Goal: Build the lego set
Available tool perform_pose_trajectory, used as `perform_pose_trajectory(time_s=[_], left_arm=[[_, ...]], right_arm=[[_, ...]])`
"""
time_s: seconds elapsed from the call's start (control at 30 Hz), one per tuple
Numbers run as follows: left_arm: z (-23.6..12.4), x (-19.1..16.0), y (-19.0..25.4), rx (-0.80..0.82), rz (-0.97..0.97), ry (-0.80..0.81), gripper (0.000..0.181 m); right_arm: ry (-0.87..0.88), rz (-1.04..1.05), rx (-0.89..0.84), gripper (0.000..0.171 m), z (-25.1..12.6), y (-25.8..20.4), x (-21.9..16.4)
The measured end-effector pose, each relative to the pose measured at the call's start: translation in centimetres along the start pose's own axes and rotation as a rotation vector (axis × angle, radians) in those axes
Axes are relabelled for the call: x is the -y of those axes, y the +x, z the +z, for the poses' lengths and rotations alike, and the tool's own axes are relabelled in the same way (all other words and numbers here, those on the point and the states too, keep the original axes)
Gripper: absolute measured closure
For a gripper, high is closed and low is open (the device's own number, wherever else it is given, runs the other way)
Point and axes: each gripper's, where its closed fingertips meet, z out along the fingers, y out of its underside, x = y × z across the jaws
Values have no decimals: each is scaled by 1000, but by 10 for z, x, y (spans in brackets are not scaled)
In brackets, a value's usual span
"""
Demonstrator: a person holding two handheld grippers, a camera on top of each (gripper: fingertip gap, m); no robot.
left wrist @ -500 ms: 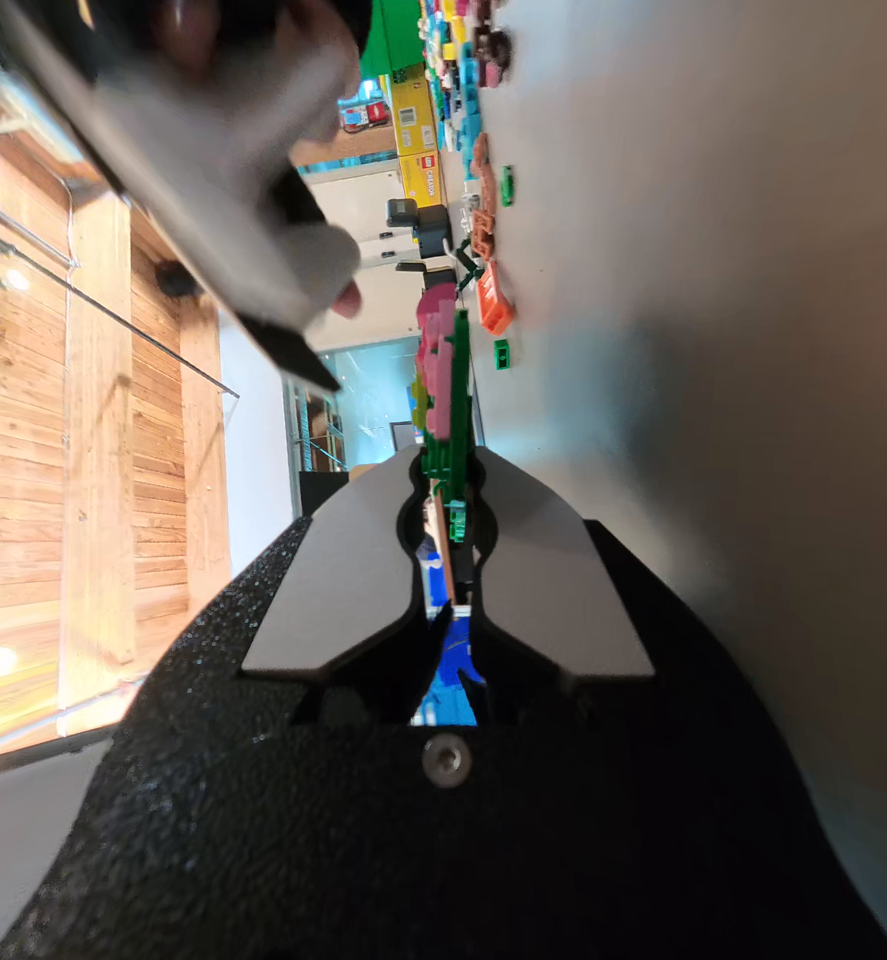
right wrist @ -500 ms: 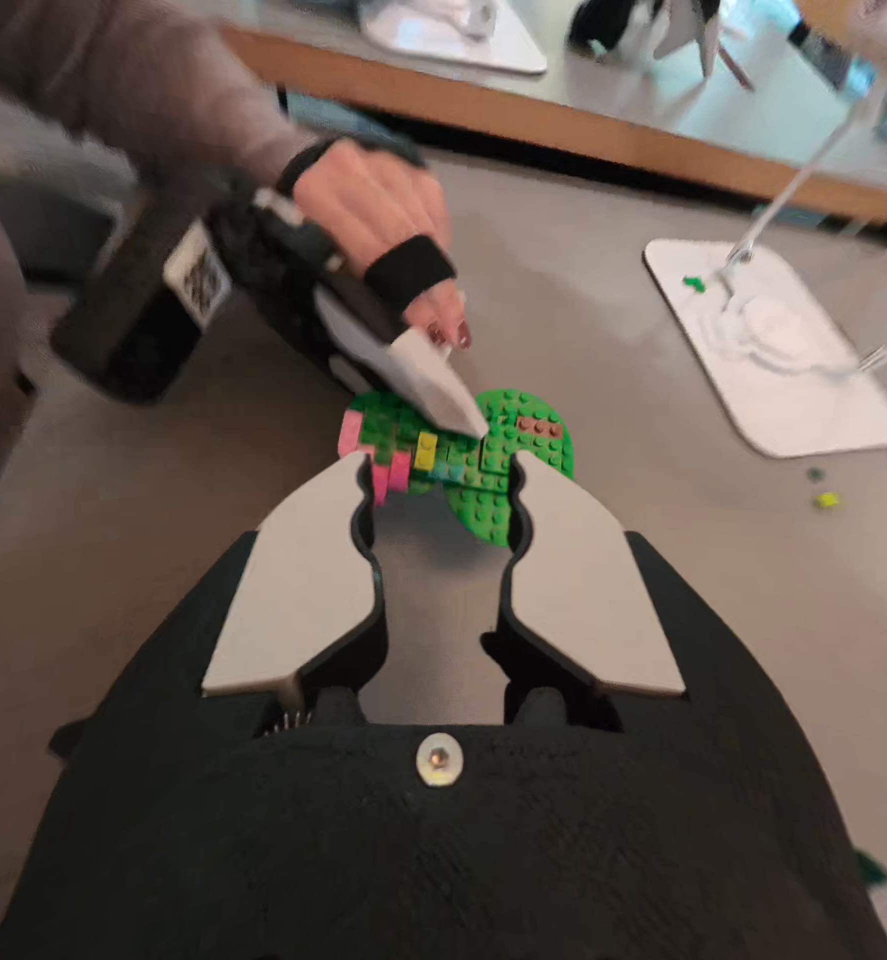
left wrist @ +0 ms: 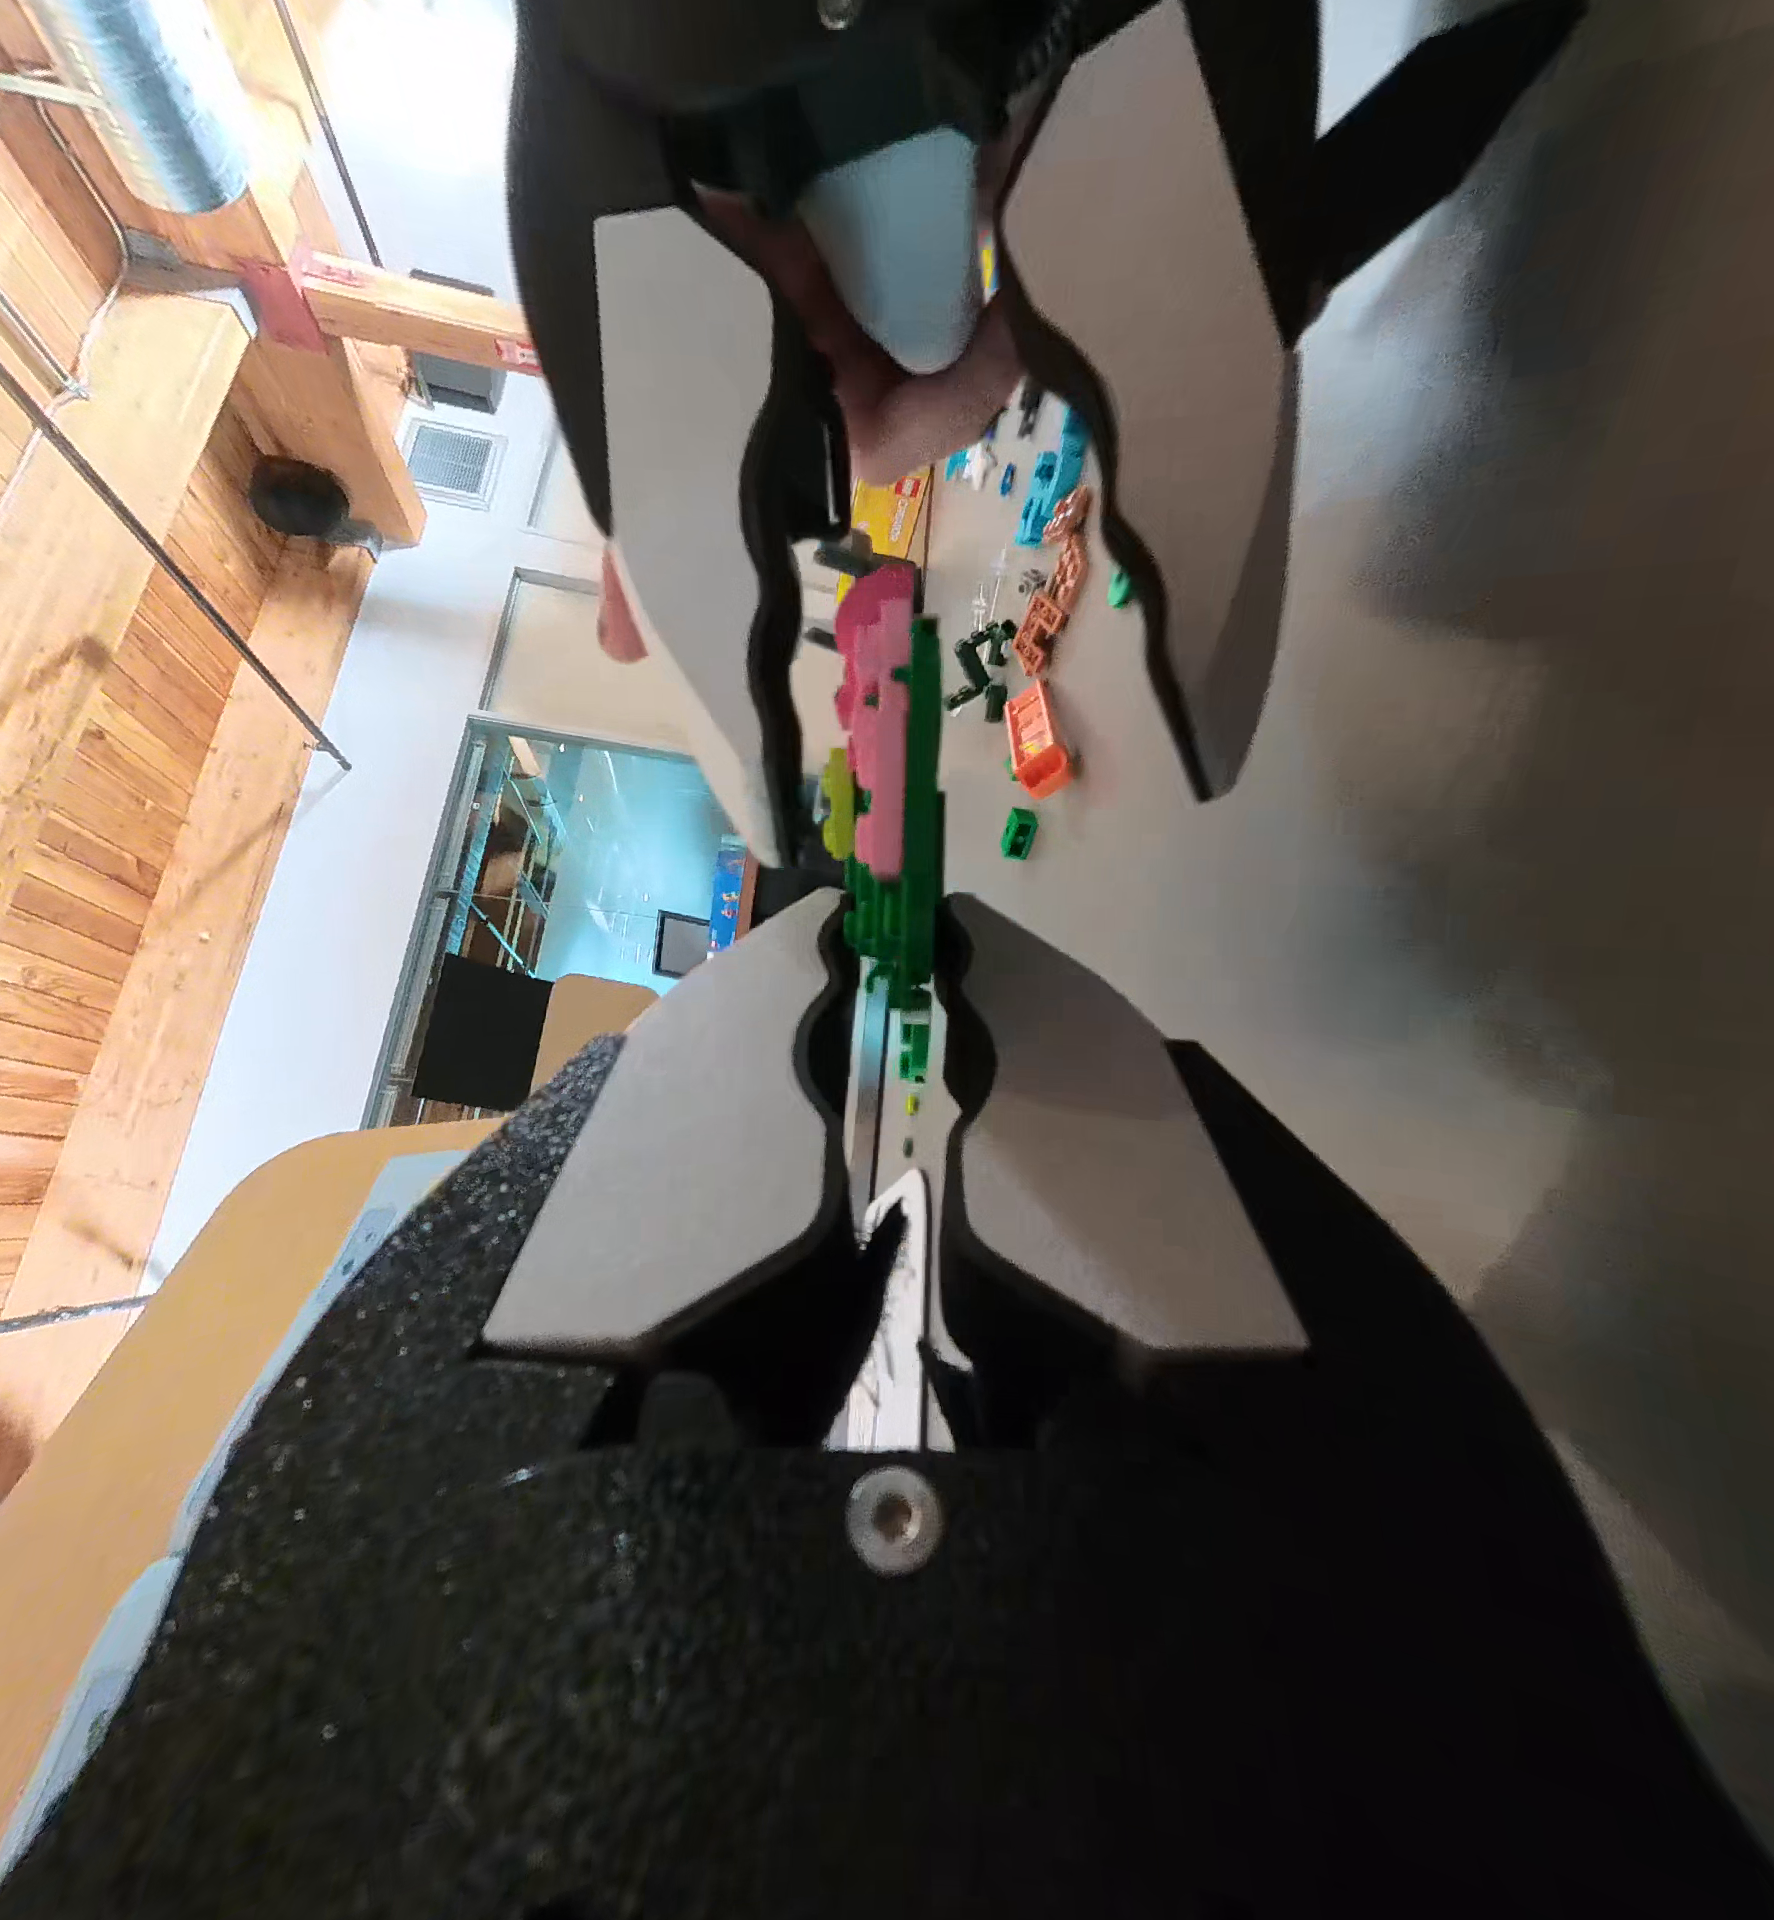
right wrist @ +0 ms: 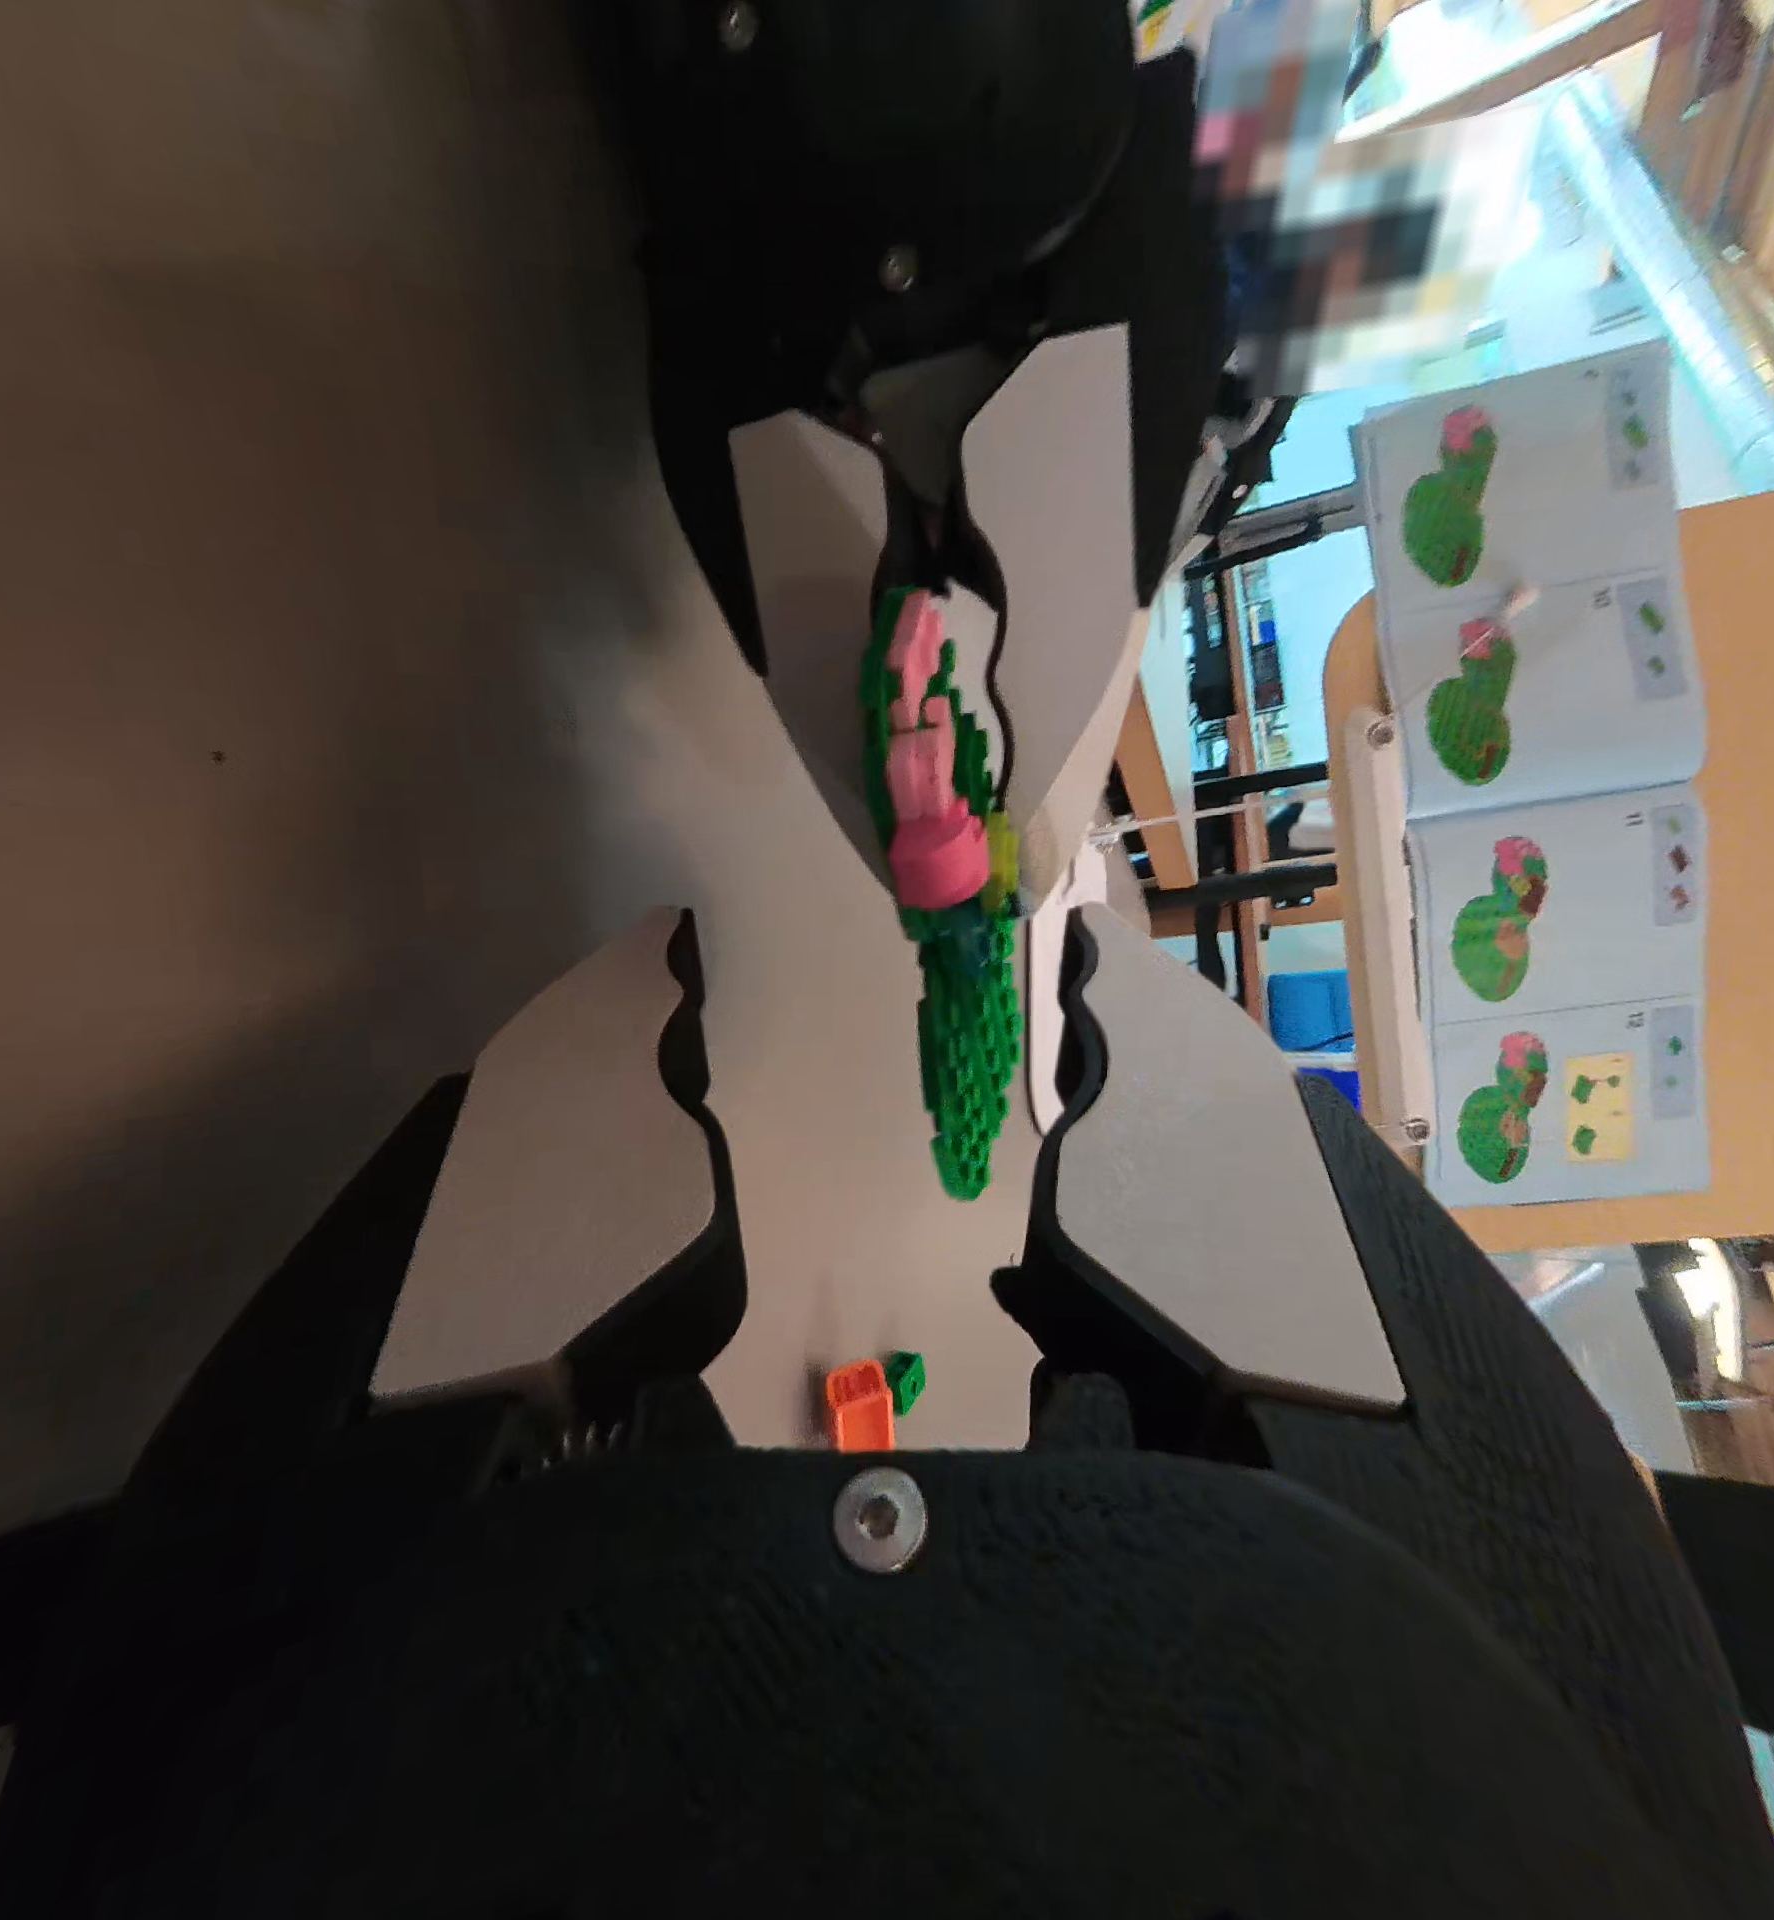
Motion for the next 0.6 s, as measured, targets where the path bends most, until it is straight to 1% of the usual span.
perform_pose_trajectory(time_s=[0.13, 0.33, 0.5, 0.6], left_arm=[[0, 1, 3, -20, -20, 8, 168], [0, 1, 3, -38, -64, 16, 168], [0, 3, 5, -64, -102, 25, 168], [0, 4, 5, -72, -127, 28, 168]], right_arm=[[60, 1, -43, 119, -1, 4, 11], [83, 15, -63, 135, -2, 7, 15], [94, 24, -80, 154, -4, 10, 16], [93, 28, -85, 154, -4, 11, 16]])
